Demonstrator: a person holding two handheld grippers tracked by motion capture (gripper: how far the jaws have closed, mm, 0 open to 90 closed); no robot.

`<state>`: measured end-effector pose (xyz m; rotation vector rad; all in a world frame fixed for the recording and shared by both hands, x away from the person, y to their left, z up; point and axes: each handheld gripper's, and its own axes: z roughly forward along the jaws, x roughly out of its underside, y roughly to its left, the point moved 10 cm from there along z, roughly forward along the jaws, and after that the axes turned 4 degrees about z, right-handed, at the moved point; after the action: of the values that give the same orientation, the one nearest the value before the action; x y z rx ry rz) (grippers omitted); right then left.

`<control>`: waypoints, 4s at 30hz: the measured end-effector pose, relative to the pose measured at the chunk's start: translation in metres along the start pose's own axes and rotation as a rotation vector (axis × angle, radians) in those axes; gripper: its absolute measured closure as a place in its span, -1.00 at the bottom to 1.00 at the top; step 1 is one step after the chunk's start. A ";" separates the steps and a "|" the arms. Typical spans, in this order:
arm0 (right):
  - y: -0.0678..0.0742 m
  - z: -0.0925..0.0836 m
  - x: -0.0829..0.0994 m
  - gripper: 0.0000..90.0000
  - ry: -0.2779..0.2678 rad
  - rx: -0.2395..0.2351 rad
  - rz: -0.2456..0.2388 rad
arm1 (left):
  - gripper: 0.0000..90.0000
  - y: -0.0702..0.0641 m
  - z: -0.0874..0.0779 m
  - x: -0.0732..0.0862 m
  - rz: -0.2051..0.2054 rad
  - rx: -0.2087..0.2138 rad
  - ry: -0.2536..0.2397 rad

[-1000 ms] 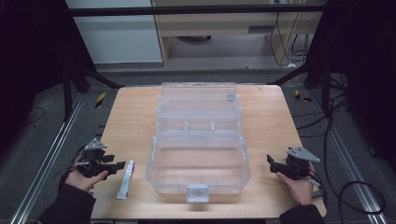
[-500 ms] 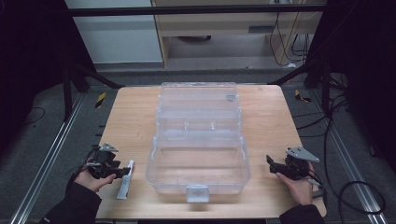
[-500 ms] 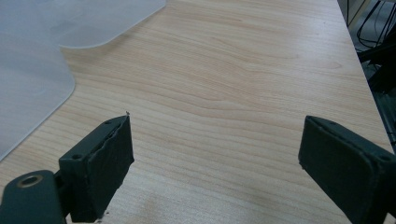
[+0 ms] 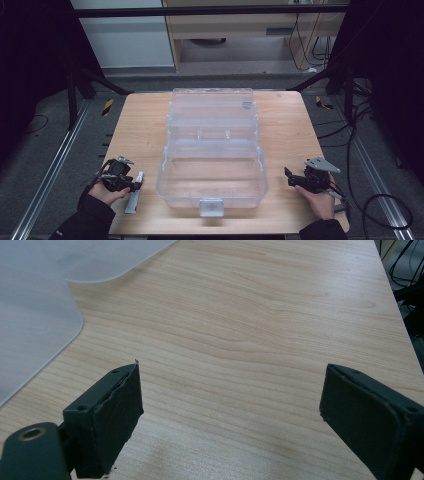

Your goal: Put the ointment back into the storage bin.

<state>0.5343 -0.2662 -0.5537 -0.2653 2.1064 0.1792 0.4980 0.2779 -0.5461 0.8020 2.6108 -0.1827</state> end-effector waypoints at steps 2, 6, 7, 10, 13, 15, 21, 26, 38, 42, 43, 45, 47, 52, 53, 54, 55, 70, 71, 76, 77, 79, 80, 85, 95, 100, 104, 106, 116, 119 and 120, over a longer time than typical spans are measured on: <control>0.000 0.000 0.000 -0.77 0.003 -0.001 -0.005 | 0.22 0.000 0.002 0.000 -0.002 0.003 0.005; 0.001 0.001 0.002 -0.76 0.011 -0.004 -0.006 | 0.24 0.000 0.005 -0.002 -0.002 0.001 0.015; 0.001 0.001 0.002 -0.76 0.011 -0.004 -0.006 | 0.25 0.000 0.005 -0.002 -0.002 0.001 0.015; 0.001 0.001 0.002 -0.76 0.015 -0.005 -0.008 | 0.28 0.000 0.009 -0.001 0.001 0.003 0.034; 0.002 0.002 0.003 -0.76 0.020 -0.009 -0.009 | 0.36 0.000 0.011 -0.003 0.001 0.006 0.042; 0.002 0.002 0.003 -0.76 0.021 -0.008 -0.012 | 0.42 0.000 0.012 -0.003 0.008 0.004 0.048; 0.003 0.002 0.004 -0.75 0.027 -0.011 -0.013 | 0.52 -0.001 0.016 -0.002 0.034 0.001 0.075; 0.003 0.003 0.004 -0.75 0.027 -0.014 -0.019 | 0.54 -0.002 0.017 -0.003 0.069 -0.005 0.102; 0.003 0.002 0.003 -0.71 0.011 -0.020 -0.036 | 0.55 -0.005 0.008 -0.007 0.175 0.020 0.099; 0.003 0.003 0.003 -0.71 0.014 -0.020 -0.036 | 0.55 -0.008 -0.009 -0.013 0.242 0.029 0.070; 0.003 0.003 0.003 -0.71 0.014 -0.020 -0.038 | 0.55 -0.009 -0.014 -0.014 0.265 0.031 0.065; 0.003 0.003 0.003 -0.71 0.011 -0.015 -0.049 | 0.55 -0.012 -0.022 -0.016 0.307 0.046 0.052; 0.003 0.003 0.004 -0.71 0.014 -0.017 -0.042 | 0.55 -0.016 -0.030 -0.018 0.345 0.056 0.038; 0.002 0.003 0.004 -0.72 0.013 -0.015 -0.043 | 0.55 -0.024 -0.049 -0.025 0.433 0.077 0.003; 0.002 0.003 0.004 -0.71 0.014 -0.014 -0.042 | 0.55 -0.025 -0.053 -0.026 0.450 0.082 -0.002; 0.002 0.003 0.004 -0.71 0.014 -0.014 -0.042 | 0.55 -0.026 -0.057 -0.027 0.464 0.087 -0.007; 0.002 0.003 0.004 -0.71 0.016 -0.015 -0.038 | 0.55 -0.027 -0.060 -0.028 0.482 0.093 -0.009; 0.001 0.003 0.005 -0.71 0.016 -0.017 -0.043 | 0.55 -0.052 -0.108 -0.045 0.640 0.166 -0.072; 0.001 0.003 0.005 -0.72 0.017 -0.015 -0.044 | 0.55 -0.054 -0.110 -0.046 0.648 0.169 -0.076; 0.001 0.004 0.006 -0.71 0.021 -0.016 -0.044 | 0.55 -0.063 -0.118 -0.048 0.699 0.187 -0.068; 0.001 0.004 0.006 -0.72 0.021 -0.017 -0.045 | 0.55 -0.065 -0.120 -0.049 0.706 0.194 -0.068; 0.002 0.004 0.006 -0.71 0.024 -0.017 -0.040 | 0.55 -0.067 -0.121 -0.051 0.712 0.203 -0.075; 0.002 0.004 0.006 -0.71 0.024 -0.017 -0.040 | 0.55 -0.069 -0.122 -0.052 0.718 0.211 -0.075; 0.002 0.005 0.007 -0.71 0.025 -0.018 -0.045 | 0.55 -0.079 -0.120 -0.062 0.756 0.221 -0.074; 0.002 0.005 0.007 -0.72 0.026 -0.019 -0.050 | 0.55 -0.114 -0.115 -0.086 0.847 0.262 -0.044; 0.002 0.005 0.007 -0.72 0.025 -0.020 -0.054 | 0.55 -0.130 -0.109 -0.097 0.889 0.280 -0.019; 0.002 0.004 0.007 -0.72 0.024 -0.022 -0.049 | 0.55 -0.137 -0.105 -0.102 0.904 0.287 -0.003; 0.001 0.005 0.007 -0.72 0.023 -0.020 -0.054 | 0.55 -0.143 -0.101 -0.107 0.920 0.289 0.016; 0.002 0.005 0.007 -0.72 0.025 -0.023 -0.055 | 0.55 -0.160 -0.084 -0.123 0.944 0.322 0.032; 0.002 0.005 0.007 -0.72 0.023 -0.026 -0.054 | 0.55 -0.165 -0.079 -0.127 0.951 0.329 0.032; 0.002 0.005 0.007 -0.72 0.022 -0.026 -0.054 | 0.55 -0.167 -0.077 -0.128 0.953 0.331 0.030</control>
<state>0.5343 -0.2636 -0.5617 -0.3409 2.1170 0.1724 0.4746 0.0929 -0.4219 2.0449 1.9559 -0.3152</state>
